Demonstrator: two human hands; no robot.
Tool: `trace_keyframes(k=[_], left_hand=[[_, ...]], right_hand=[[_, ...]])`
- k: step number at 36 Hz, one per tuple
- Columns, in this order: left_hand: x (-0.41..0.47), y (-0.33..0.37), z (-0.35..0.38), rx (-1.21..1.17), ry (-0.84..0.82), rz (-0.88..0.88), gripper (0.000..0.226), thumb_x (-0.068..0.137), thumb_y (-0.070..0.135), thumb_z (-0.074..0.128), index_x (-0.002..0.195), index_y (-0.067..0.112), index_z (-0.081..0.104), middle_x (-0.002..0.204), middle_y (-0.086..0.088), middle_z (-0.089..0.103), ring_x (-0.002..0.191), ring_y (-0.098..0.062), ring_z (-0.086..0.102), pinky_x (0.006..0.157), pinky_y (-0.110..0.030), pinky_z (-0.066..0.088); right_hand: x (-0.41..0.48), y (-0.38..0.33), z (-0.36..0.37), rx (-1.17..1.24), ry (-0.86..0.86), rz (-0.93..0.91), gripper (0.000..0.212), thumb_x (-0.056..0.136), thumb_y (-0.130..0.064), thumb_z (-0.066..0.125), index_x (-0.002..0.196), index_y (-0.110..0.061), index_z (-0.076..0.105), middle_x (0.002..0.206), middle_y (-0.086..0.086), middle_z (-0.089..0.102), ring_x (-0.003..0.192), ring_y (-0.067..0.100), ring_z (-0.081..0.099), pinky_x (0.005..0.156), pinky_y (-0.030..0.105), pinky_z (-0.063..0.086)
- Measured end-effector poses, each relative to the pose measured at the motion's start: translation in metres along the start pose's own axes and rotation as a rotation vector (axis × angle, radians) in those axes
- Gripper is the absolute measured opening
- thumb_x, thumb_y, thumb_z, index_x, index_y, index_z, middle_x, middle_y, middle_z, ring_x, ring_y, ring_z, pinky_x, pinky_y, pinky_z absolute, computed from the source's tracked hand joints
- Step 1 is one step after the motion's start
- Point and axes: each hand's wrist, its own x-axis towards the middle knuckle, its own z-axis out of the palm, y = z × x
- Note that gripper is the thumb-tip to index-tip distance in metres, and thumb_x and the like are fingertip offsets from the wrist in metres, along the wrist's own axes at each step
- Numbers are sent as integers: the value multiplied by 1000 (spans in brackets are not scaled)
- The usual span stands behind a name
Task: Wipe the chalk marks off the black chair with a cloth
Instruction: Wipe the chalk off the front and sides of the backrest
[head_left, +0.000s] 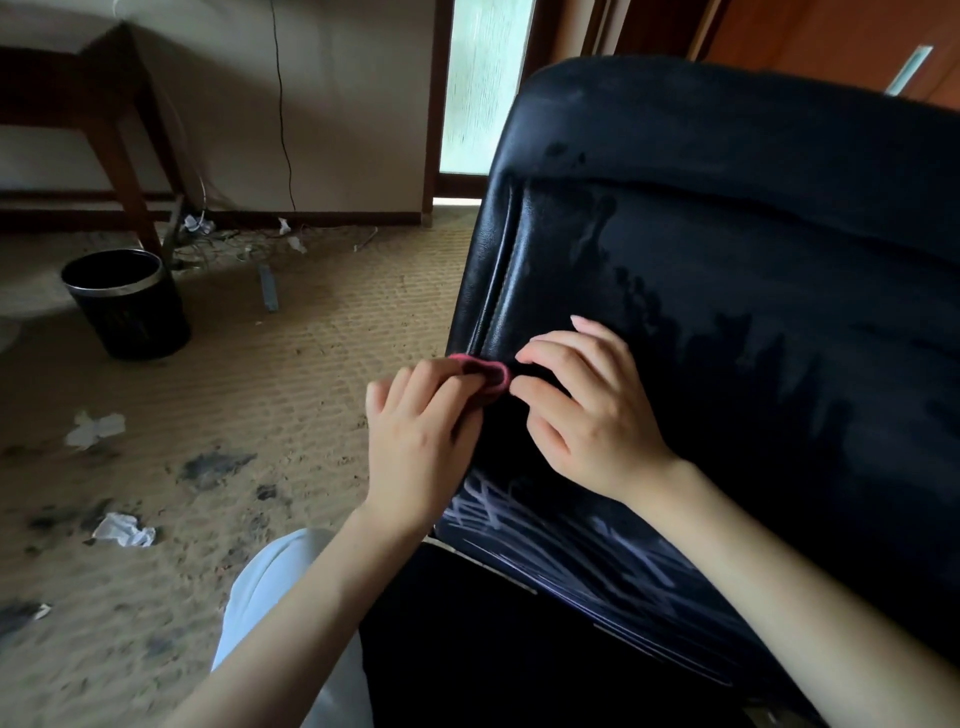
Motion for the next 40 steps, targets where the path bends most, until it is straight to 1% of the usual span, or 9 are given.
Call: trace_keyframes(k=[10, 14, 19, 23, 28, 31, 36, 38, 40], left_hand=[[-103, -12, 10, -47, -170, -197, 19, 86, 24, 52, 105, 26, 53, 112, 10, 52, 84, -17, 50, 72, -28, 23], [-99, -6, 3, -185, -113, -317, 23, 85, 18, 57, 108, 23, 59, 108, 10, 55, 94, -18, 57, 81, -32, 40], [-88, 23, 2, -289, -72, -514, 29, 82, 2, 68, 111, 3, 66, 107, -4, 59, 104, -11, 56, 94, -12, 40], [-94, 43, 17, -291, -41, -505, 32, 79, -4, 69, 111, -4, 64, 108, -5, 56, 109, -7, 50, 98, -9, 36], [-93, 77, 55, -404, -111, -402, 31, 85, 4, 62, 114, -4, 63, 112, -5, 57, 114, -1, 49, 101, -14, 37], [-91, 94, 67, -487, -168, -384, 30, 90, 13, 57, 117, 1, 63, 115, -2, 58, 115, 3, 48, 100, -14, 37], [-92, 97, 52, -632, -315, -352, 27, 89, 14, 59, 112, 28, 59, 113, 28, 52, 109, 5, 52, 91, -9, 38], [-85, 94, 34, -692, -251, -434, 21, 88, 21, 57, 103, 36, 59, 107, 21, 58, 102, -3, 58, 86, -11, 41], [-75, 93, 14, -793, -195, -568, 20, 89, 22, 58, 100, 39, 60, 100, 12, 63, 95, -8, 61, 81, -12, 43]], right_hand=[[-11, 1, -6, 69, -17, -4, 25, 81, 2, 47, 84, -2, 72, 105, 15, 68, 111, 28, 55, 107, 46, 36], [-27, 3, -20, 37, 1, 0, 34, 86, -1, 42, 101, -4, 73, 115, 16, 66, 115, 28, 56, 108, 51, 33], [-59, 14, -47, -66, -10, 5, 35, 87, -3, 42, 96, -7, 76, 114, 14, 68, 115, 27, 55, 109, 53, 29], [-83, 21, -58, -88, -37, 67, 33, 84, -3, 44, 87, -6, 77, 108, 15, 69, 110, 27, 57, 106, 55, 32], [-97, 13, -61, -63, -75, 73, 29, 80, -3, 48, 89, -6, 76, 108, 14, 69, 110, 27, 57, 104, 56, 34], [-105, 5, -63, -31, -75, 75, 26, 80, -4, 52, 95, -8, 72, 107, 13, 69, 106, 26, 57, 99, 50, 39], [-112, -15, -51, 92, -85, 202, 25, 83, -4, 56, 105, -4, 69, 90, 12, 66, 70, 27, 59, 60, 39, 51], [-114, -33, -45, 164, -129, 381, 30, 90, -24, 58, 117, -12, 56, 96, 6, 65, 76, 22, 63, 60, 34, 54], [-109, -54, -38, 322, -196, 578, 48, 90, -48, 54, 126, -18, 45, 111, 1, 61, 91, 13, 62, 72, 23, 52]])
